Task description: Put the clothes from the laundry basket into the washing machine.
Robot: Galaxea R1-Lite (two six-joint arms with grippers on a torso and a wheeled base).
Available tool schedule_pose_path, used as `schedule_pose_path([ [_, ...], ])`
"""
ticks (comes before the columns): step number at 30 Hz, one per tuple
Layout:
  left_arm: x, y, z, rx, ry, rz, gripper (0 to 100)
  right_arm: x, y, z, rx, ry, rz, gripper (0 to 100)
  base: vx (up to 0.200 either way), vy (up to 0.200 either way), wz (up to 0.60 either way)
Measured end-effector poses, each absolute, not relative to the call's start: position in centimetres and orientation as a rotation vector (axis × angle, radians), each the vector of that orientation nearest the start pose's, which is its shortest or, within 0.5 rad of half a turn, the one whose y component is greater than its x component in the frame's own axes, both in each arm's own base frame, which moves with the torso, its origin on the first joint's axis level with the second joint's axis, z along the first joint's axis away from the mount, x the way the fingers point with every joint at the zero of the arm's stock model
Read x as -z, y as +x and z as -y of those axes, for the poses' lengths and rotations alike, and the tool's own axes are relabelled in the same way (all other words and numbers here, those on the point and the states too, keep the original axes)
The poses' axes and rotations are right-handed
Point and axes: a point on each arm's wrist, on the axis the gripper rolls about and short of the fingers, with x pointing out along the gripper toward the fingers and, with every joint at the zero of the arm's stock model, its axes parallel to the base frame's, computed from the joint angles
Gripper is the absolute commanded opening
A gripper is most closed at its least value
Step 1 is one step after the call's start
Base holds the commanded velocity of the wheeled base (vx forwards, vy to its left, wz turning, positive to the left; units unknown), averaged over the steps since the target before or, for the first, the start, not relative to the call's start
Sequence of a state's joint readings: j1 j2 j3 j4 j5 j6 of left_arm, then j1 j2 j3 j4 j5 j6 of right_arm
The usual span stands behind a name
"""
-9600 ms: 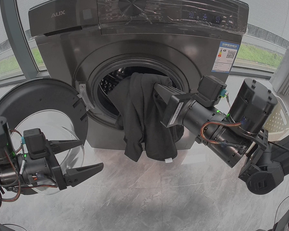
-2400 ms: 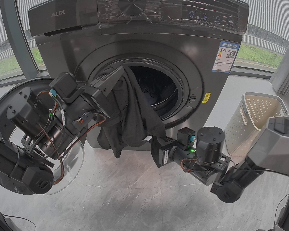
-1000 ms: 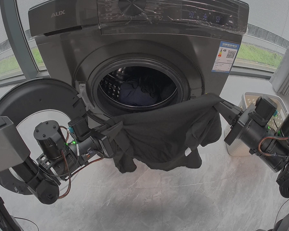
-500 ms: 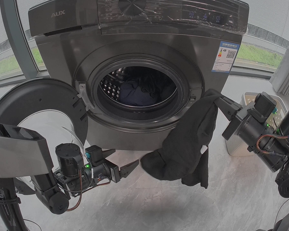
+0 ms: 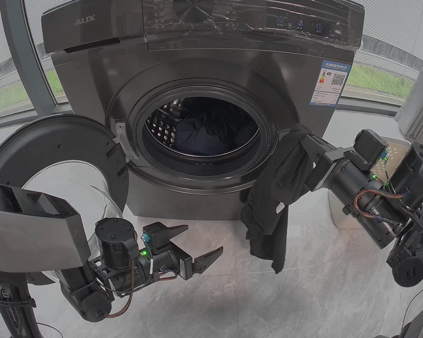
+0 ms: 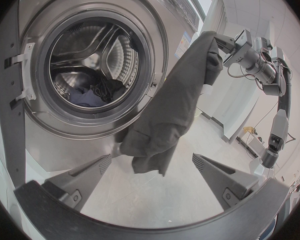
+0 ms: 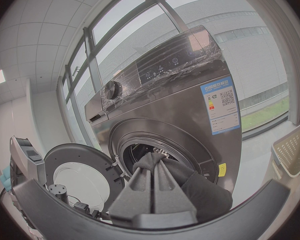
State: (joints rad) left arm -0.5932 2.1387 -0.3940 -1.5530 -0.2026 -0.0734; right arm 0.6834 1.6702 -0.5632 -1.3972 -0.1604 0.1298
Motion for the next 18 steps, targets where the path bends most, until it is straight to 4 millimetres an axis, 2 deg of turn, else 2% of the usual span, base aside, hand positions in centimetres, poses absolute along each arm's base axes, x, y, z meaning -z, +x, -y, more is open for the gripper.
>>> schedule_pose_path([
  [18, -4.7, 25.0, 18.5, 0.831, -0.017, -0.209, 100, -20.5, 22.7, -18.4, -0.538, 0.264, 0.241, 0, 0.0, 0.0, 0.0],
])
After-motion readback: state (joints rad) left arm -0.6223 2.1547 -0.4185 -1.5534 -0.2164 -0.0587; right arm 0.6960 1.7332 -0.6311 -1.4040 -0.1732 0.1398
